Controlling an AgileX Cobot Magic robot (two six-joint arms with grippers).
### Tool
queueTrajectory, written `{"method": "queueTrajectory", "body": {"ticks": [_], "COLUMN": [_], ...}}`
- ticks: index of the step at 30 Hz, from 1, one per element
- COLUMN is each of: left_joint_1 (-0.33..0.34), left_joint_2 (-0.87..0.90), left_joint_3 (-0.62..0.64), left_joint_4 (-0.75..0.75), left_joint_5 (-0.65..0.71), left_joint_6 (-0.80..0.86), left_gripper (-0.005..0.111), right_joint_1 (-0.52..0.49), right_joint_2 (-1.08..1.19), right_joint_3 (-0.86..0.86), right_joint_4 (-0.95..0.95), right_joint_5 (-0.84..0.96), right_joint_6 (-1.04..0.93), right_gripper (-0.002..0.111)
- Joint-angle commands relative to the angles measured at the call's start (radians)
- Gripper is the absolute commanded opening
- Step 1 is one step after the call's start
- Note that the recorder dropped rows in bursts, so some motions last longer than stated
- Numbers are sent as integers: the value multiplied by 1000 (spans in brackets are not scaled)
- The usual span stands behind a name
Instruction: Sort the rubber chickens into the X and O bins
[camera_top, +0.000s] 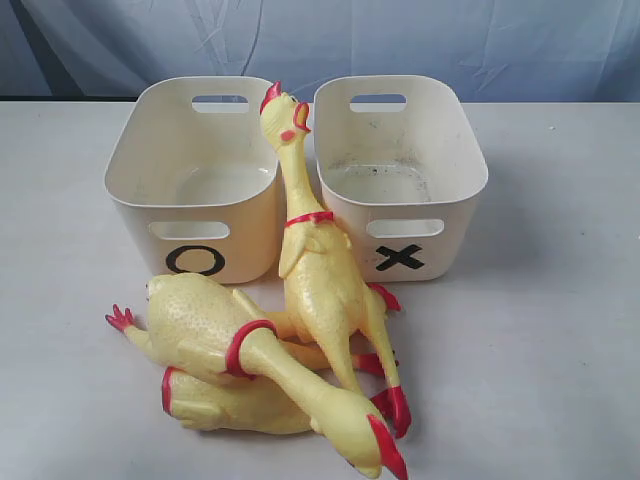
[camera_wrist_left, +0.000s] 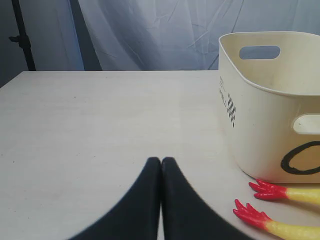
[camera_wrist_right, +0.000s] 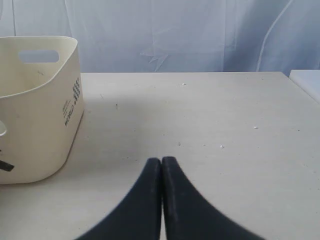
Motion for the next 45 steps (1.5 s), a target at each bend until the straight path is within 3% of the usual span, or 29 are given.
{"method": "queueTrajectory", "body": {"ticks": [1, 43, 44, 45], "left_joint_1": [1, 1, 1, 1], "left_joint_2": [-2, -2, -2, -2], "left_joint_3": [-3, -3, -3, -3], "left_joint_4": [0, 0, 0, 0], "left_joint_5": [-8, -8, -8, -8], "left_joint_6": [-1, -1, -1, -1], "left_gripper": [0, 0, 0, 0], "right_joint_1": [-3, -3, -3, -3], "right_joint_2": [-3, -3, -3, -3], "right_joint_3": [1, 1, 1, 1], "right_joint_4": [1, -1, 21, 215], "right_joint_5": [-7, -13, -30, -125], "right_joint_6": [-3, -3, 14, 98], "right_gripper": [0, 0, 0, 0]}}
